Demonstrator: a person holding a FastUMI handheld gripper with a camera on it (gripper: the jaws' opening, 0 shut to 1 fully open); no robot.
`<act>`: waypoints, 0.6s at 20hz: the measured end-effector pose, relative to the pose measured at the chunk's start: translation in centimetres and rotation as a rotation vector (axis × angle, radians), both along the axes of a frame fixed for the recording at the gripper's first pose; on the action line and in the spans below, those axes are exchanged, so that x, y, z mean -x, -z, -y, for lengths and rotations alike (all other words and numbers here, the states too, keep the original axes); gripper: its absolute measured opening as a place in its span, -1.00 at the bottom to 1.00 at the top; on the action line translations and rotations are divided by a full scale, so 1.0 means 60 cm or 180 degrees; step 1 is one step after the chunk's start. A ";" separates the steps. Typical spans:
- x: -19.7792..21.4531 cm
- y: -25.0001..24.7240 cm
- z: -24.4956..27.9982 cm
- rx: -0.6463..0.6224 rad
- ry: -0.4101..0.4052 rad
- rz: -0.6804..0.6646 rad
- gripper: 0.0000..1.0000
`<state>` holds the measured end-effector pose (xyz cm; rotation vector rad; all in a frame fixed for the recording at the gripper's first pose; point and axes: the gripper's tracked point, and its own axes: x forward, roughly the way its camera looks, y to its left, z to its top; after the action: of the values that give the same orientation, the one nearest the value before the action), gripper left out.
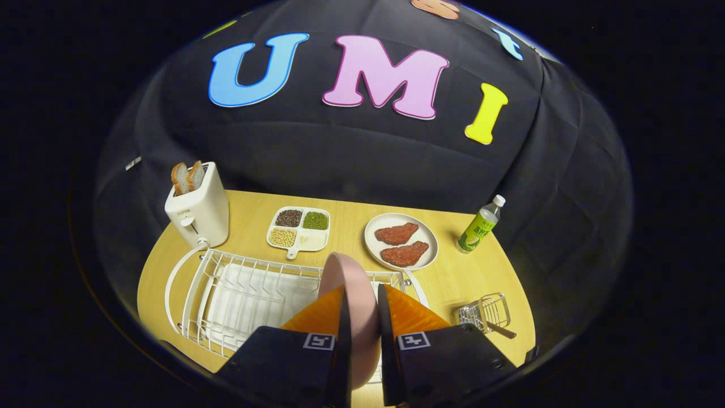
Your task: Take the plate from the dish rack, then take the spoon from the basket and place it into the plate.
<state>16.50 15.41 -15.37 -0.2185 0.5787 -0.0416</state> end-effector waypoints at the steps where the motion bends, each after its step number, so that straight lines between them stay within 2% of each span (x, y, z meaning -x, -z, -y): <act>1: 0.000 -0.005 -0.010 0.0069 -0.0071 0.0040 -0.49; 4: 0.002 -0.022 -0.019 0.0248 -0.0251 0.0136 -0.49; 6: 0.008 -0.032 -0.010 0.0232 -0.0309 0.0161 -0.50; 9: 0.030 -0.025 0.003 -0.0086 -0.0388 0.0004 -0.65; 12: 0.060 -0.011 0.026 -0.0514 -0.0379 -0.0190 -0.69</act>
<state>12.92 13.86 -14.73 -0.0972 0.6246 0.1269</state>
